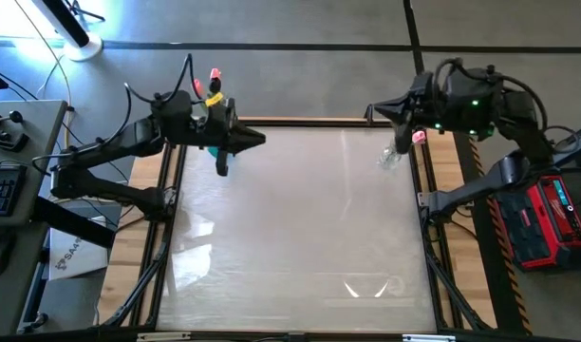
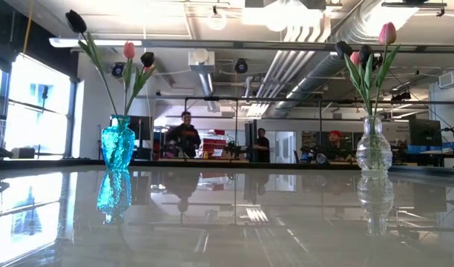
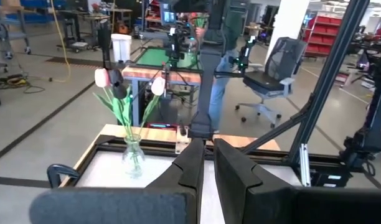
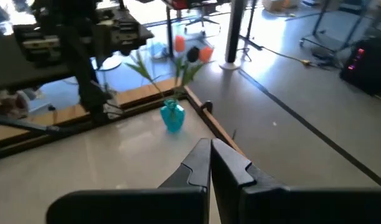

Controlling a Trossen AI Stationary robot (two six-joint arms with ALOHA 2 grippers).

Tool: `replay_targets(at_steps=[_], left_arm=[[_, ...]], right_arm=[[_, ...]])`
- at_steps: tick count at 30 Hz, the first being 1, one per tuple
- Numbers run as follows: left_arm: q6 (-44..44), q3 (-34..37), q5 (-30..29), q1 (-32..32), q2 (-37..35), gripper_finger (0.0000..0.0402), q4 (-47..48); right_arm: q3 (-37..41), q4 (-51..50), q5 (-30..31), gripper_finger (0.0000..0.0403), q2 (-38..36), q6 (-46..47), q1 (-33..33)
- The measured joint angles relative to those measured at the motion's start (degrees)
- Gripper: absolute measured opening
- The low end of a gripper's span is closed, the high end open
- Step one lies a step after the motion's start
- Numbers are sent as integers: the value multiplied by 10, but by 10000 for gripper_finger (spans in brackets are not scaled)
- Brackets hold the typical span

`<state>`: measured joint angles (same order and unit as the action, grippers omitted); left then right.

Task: Sort flowers into vase by color
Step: Return to Home Position

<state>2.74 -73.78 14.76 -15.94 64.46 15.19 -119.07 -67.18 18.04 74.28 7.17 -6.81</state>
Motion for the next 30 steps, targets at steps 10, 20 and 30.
replay_targets(at_steps=[10,20,30], left_arm=[[-18,-1,1,-5,3,22,1],[-4,0,44,-4,46,22,1],[26,0,46,22,88,22,-34]], right_arm=[[135,50,30,0,-92,48,1],[545,470,-70,0,-282,80,1],[737,707,-154,0,-328,121,1]])
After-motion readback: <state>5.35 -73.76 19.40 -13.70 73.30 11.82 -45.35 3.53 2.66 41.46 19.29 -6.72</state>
